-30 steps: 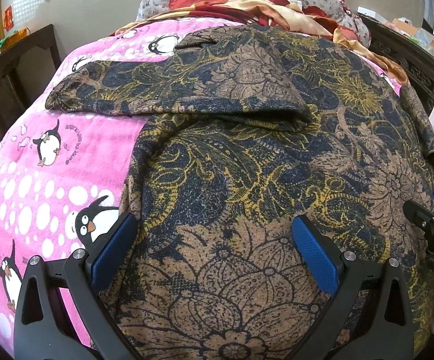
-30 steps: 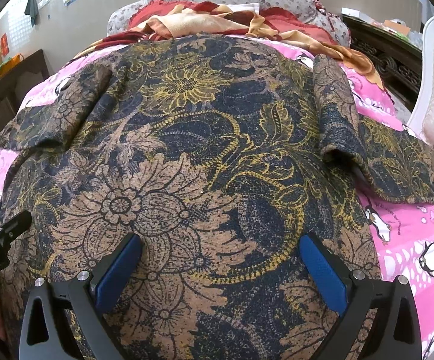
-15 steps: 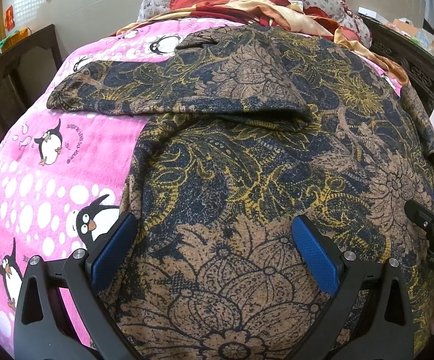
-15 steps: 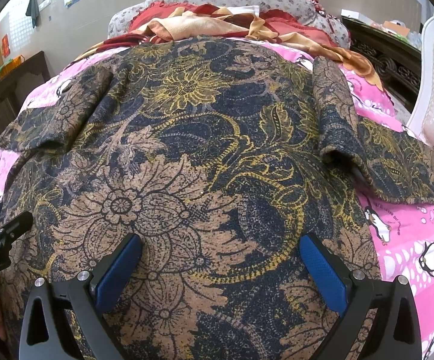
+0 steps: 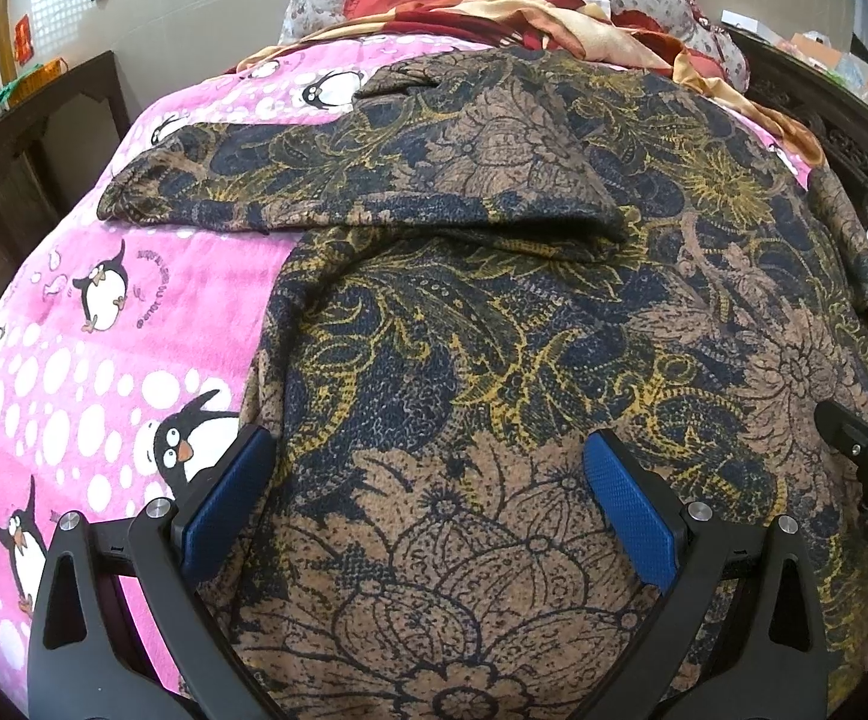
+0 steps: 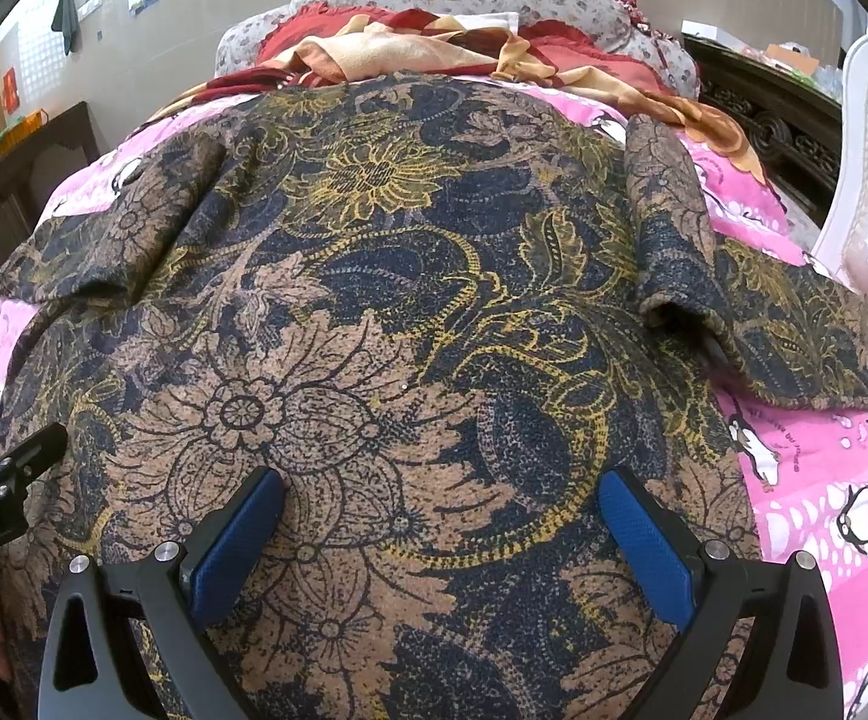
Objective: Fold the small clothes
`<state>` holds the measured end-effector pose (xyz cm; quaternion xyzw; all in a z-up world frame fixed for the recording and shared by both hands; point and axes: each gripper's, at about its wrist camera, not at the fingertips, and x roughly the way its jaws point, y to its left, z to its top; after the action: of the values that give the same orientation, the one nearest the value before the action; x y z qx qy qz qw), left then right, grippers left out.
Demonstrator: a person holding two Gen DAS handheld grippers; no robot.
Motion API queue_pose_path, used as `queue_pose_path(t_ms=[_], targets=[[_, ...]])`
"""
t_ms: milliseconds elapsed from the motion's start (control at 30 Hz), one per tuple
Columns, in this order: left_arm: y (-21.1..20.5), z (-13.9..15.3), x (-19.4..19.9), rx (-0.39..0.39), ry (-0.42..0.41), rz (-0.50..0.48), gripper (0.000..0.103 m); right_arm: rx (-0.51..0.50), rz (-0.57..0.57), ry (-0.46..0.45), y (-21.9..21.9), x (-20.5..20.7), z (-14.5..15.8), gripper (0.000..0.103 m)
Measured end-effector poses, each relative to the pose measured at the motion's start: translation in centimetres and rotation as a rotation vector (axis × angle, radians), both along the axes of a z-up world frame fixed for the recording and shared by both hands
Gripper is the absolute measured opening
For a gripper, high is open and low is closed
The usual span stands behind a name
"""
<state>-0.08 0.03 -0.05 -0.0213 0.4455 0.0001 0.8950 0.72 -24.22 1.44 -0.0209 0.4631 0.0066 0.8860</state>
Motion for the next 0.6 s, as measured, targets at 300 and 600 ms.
queue_pose_path(t_ms=[300, 600], targets=[[0.12, -0.04, -0.03, -0.006, -0.001, 0.001, 0.103, 0.002, -0.001, 0.001, -0.08, 0.05, 0.01, 0.103], [0.12, -0.05, -0.03, -0.003, -0.001, 0.002, 0.103, 0.004, 0.0, 0.0, -0.14, 0.04, 0.0, 0.103]])
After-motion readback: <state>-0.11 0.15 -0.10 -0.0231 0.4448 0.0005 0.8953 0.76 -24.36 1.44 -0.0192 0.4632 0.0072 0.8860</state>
